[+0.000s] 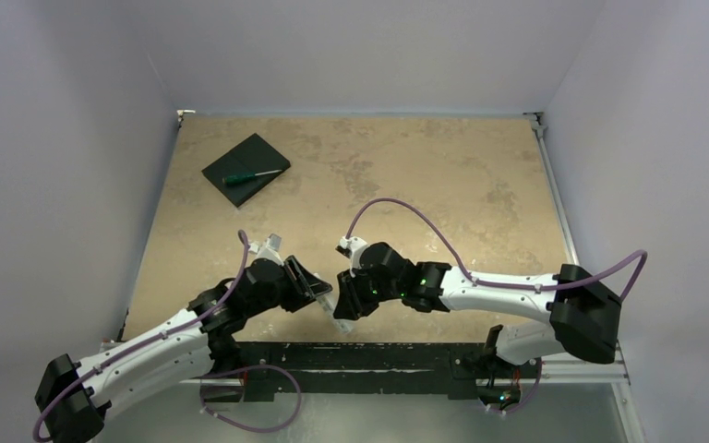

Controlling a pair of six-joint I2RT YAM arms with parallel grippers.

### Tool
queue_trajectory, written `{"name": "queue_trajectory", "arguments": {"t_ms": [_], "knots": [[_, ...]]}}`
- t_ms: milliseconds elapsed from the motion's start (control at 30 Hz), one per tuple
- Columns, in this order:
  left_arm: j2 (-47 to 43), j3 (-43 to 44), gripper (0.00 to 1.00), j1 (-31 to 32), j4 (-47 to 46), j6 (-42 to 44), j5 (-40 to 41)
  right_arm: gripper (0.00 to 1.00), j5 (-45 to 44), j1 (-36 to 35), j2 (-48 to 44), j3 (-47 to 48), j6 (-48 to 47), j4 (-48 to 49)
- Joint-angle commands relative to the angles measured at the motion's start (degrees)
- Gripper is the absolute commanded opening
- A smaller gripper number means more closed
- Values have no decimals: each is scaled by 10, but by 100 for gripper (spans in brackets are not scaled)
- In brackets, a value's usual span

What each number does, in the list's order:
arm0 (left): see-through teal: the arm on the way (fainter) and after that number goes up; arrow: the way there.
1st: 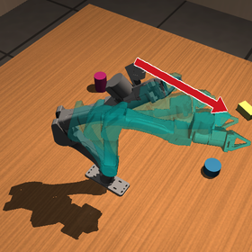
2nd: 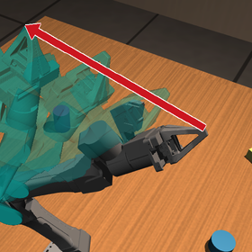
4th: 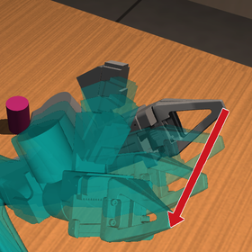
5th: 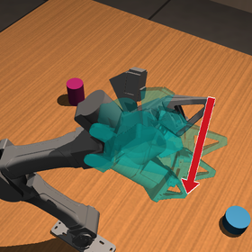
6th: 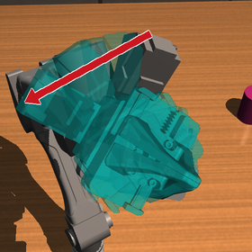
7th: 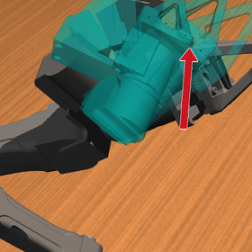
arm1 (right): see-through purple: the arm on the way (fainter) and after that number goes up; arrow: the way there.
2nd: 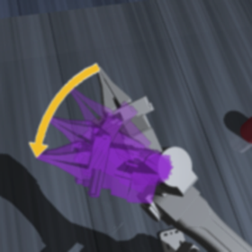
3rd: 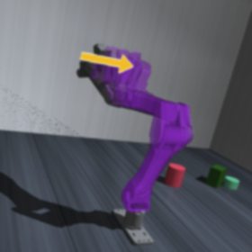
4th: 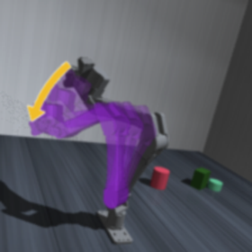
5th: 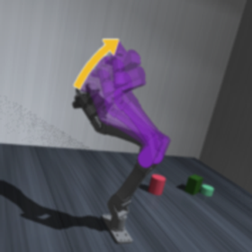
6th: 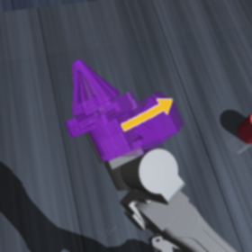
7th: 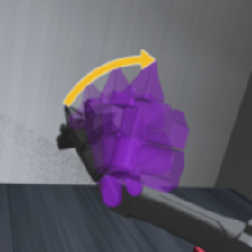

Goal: Load the batteries into the remote control

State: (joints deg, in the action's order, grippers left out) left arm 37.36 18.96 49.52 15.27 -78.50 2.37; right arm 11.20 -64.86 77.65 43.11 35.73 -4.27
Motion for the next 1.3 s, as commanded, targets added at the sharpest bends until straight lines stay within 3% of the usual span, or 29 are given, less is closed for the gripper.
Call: {"name": "queue_trajectory", "arguments": {"t_ms": [0,233,700,967,1267], "knots": [[0,5,13,-2,-43,-6,-15,18,-25,-1,5,21,0,-2],[0,8,37,-2,-44,2,-17,15,-18,-2,-3,9,14,9],[-12,5,67,-2,-42,8,-12,14,-32,4,-4,2,31,12],[-28,8,69,-1,-3,21,2,13,-21,32,-16,-10,30,17],[-61,12,67,-1,26,39,14,14,50,122,-36,-71,47,87]]}}
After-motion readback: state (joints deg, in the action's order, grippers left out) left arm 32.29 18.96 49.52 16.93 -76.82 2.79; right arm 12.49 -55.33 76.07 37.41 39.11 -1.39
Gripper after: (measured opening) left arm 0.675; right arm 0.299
